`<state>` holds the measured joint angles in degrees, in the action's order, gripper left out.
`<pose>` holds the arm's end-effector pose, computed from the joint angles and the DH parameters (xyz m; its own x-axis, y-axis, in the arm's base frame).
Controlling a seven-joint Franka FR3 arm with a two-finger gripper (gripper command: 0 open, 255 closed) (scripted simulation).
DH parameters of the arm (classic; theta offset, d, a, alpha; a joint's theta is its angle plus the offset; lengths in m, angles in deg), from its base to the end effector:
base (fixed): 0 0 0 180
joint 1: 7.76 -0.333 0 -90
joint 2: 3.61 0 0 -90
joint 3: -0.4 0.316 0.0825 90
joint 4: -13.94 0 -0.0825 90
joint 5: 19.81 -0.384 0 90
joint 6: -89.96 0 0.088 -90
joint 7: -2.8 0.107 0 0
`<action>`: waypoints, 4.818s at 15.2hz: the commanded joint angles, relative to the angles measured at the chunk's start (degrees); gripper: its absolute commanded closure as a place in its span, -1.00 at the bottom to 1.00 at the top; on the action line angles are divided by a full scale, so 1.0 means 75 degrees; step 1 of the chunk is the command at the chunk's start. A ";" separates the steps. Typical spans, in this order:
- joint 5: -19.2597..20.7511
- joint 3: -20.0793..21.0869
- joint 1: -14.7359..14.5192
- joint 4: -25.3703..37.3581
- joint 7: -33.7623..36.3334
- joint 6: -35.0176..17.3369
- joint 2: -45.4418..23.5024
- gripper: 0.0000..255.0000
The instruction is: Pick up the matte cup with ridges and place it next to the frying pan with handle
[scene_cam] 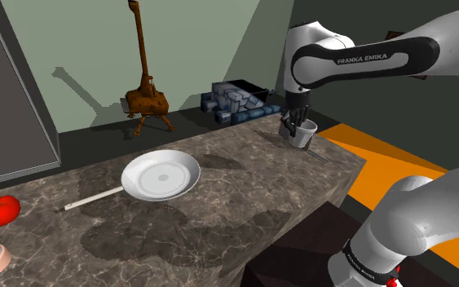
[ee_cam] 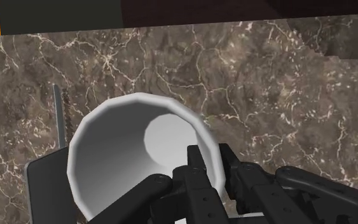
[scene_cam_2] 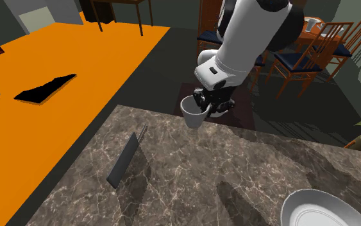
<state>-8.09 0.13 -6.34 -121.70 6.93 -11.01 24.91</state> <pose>0.3888 -0.0296 0.5018 0.9935 -0.0605 -0.0967 -0.0402 -0.9791 0.1994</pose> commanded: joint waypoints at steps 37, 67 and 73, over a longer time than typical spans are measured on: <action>-0.0351 0.2365 -0.1444 0.3751 0.3802 -0.0159 -0.4569 1.00; -0.0125 0.2343 -0.1478 0.2996 0.4096 -0.1392 -0.5100 -1.00; -0.0214 0.2390 -0.1522 0.3580 0.4038 -0.0702 -0.4988 -1.00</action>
<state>-9.63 18.02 -17.73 -94.96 37.21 -16.53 -12.61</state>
